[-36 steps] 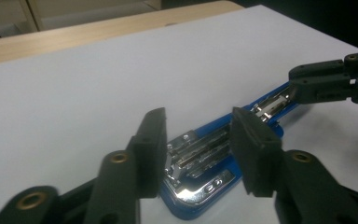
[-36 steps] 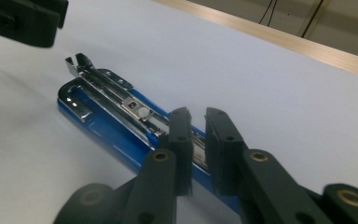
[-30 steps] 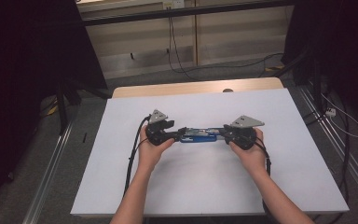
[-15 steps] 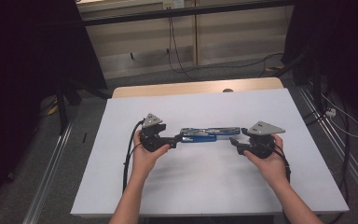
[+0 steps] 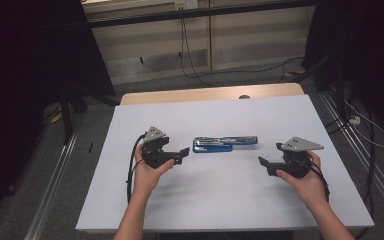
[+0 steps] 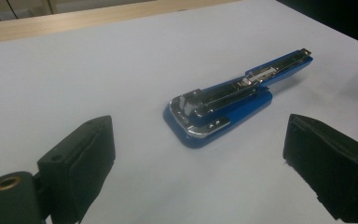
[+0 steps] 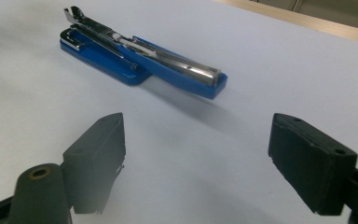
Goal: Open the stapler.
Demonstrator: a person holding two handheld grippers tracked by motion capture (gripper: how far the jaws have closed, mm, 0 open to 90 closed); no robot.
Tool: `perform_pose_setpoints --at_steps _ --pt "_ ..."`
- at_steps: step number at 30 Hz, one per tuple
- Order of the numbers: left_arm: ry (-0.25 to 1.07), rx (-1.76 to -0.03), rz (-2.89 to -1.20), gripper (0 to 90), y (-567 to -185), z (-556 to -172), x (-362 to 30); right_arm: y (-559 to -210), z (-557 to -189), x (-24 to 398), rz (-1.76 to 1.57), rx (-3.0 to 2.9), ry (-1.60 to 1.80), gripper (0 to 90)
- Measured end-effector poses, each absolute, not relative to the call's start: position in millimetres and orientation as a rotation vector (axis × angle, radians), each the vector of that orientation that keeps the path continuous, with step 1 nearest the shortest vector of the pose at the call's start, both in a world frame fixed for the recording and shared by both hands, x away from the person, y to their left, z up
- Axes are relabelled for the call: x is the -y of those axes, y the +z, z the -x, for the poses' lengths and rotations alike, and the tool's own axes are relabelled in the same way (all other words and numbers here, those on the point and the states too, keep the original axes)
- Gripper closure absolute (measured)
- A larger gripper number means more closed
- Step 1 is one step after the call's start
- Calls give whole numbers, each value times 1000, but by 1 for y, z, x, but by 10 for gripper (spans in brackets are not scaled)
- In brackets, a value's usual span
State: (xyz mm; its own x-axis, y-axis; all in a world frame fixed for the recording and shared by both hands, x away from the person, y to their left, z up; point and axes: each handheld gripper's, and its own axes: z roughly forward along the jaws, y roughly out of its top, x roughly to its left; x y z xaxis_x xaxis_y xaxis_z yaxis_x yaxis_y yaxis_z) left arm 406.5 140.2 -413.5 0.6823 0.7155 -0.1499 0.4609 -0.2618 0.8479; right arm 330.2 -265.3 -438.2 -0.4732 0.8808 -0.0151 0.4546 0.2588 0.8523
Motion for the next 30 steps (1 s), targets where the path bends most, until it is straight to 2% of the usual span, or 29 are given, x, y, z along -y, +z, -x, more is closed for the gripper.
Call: perform_pose_setpoints --at_steps 4,12,17,22,23,25,30 --pt "333 -920 -1920 87 -414 -403 -144 -443 -331 270 -1228 -2042 1112 150" --pt "362 -919 -1912 85 -414 -389 -157 -443 -327 278 -1245 -2047 1103 151" --pt "368 -913 -1922 85 -414 -383 -162 -443 -322 281 -1240 -2065 1095 181" --pt "370 -929 -1907 85 -416 -382 -166 -442 -318 288 -1242 -2079 1101 261" --pt "367 -926 -1904 85 -416 -383 -166 -444 -318 291 -1249 -2091 1100 301" --pt "368 -927 -1900 85 -416 -383 -165 -444 -317 292 -1255 -2090 1098 314" --pt "367 -928 -1903 86 -416 -384 -164 -445 -314 296 -1245 -2110 1102 508"
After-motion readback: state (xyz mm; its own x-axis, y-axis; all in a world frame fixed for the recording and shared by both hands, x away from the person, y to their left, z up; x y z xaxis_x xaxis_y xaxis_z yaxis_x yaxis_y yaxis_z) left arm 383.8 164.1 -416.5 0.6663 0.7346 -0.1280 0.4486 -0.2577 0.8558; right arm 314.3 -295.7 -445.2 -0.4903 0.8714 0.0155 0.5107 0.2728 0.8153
